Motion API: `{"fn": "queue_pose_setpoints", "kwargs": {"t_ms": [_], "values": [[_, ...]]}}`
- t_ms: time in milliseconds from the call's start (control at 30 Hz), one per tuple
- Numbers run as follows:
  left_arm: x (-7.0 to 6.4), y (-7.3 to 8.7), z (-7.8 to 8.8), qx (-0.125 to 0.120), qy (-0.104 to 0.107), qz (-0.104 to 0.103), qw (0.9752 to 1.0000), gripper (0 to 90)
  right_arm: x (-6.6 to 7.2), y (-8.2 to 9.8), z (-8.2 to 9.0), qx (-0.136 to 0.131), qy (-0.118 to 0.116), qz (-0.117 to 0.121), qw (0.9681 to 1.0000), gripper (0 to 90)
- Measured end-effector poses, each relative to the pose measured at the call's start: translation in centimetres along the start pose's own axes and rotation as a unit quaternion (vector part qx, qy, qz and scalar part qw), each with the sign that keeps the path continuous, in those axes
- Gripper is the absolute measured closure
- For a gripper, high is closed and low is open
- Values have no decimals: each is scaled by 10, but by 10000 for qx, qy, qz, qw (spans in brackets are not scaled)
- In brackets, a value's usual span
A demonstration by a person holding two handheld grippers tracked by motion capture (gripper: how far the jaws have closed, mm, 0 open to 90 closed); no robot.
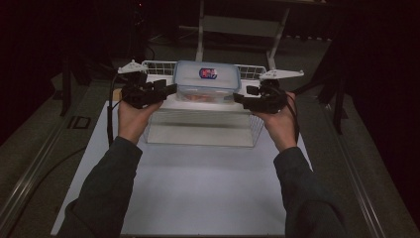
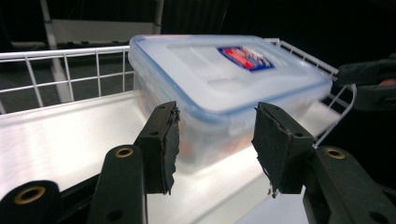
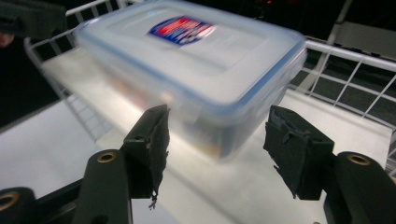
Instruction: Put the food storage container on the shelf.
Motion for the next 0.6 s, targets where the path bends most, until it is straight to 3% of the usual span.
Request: {"fn": "queue_pose_setpoints", "kwargs": {"t_ms": [200,233,400,433,500,567,600], "values": [[-13,21,22,17,4,-290,9996,485,7,18,17,181,-254,99,9995,403],[-18,32,31,-1,-36,-451,9990,480,9,27,23,197,-310,182,9992,402],[-23,53,48,50,-136,-660,9977,473,17,51,40,162,-371,332,9986,394],[-25,63,55,97,-237,-794,9965,468,19,56,44,163,-352,401,9984,390],[-26,68,59,118,-278,-856,9959,464,20,62,48,160,-296,465,9983,385],[-27,79,67,116,-295,-813,9962,464,24,78,60,97,-276,486,9984,384],[-27,86,71,98,-291,-791,9964,464,24,78,60,97,-276,486,9984,384]]}}
Point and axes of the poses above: each handheld gripper's, and its own axes: z roughly backward along the jaws, y roughly out of its underside, x roughly to its left, the point moved 2 cm from there along -z, roughly forward along the jaws, and after that the axes turned 7 degrees about y, right-handed, at the moved point
